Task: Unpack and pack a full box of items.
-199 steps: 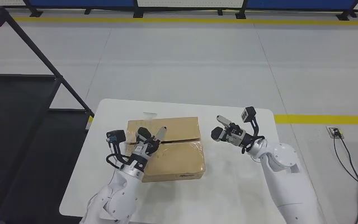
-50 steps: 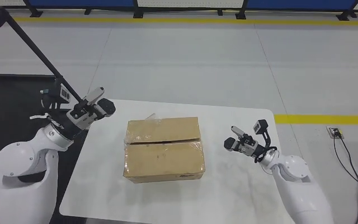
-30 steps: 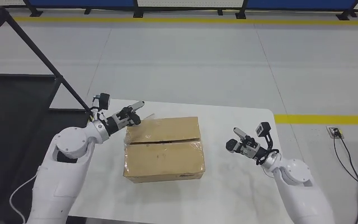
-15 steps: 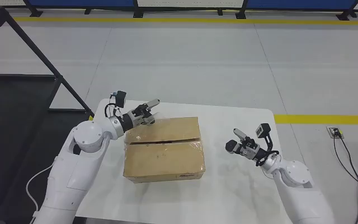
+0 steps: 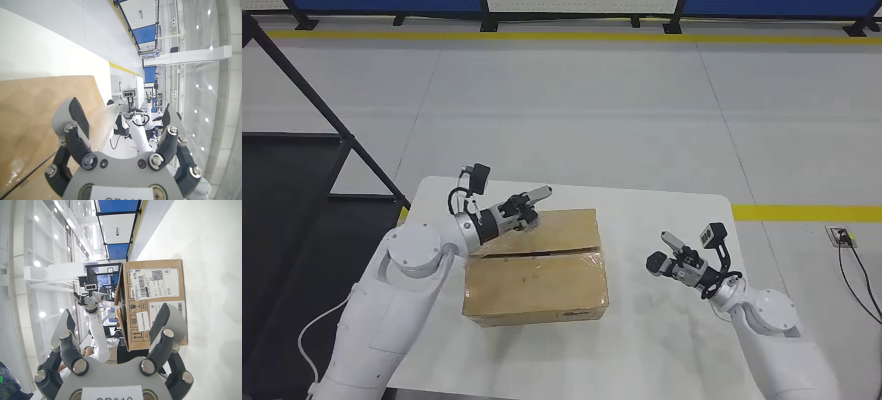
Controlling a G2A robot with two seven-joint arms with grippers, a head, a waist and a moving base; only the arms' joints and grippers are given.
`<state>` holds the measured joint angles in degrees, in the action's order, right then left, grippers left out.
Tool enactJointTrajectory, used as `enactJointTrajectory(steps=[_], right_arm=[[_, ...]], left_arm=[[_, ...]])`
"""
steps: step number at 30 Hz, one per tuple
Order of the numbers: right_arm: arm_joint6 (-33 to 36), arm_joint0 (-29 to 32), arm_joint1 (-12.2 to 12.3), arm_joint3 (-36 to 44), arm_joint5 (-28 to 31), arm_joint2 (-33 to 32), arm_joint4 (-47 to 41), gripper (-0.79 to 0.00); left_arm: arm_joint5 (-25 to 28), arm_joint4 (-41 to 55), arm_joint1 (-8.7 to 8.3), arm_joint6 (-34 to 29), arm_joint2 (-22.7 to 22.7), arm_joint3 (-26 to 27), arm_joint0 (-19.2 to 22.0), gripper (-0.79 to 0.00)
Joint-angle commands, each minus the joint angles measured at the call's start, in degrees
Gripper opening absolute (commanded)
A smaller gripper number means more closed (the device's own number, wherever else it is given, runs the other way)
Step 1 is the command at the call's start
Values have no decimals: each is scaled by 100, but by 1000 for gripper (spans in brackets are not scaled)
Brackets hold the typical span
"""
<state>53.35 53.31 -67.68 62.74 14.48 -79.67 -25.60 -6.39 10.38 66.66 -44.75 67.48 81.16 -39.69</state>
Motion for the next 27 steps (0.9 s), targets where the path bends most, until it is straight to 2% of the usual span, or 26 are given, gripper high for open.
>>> enactJointTrajectory(steps=[1, 17, 27], right_arm=[[22, -18, 2, -39, 2, 8, -19, 0], [193, -180, 40, -408, 98, -17, -124, 0], [311, -371, 48, -695, 145, 18, -200, 0]], left_arm=[[20, -87, 7, 60, -69, 93, -39, 0], [307, -406, 230, 1208, -767, 32, -47, 0], [100, 43, 297, 883, -778, -73, 11, 0]])
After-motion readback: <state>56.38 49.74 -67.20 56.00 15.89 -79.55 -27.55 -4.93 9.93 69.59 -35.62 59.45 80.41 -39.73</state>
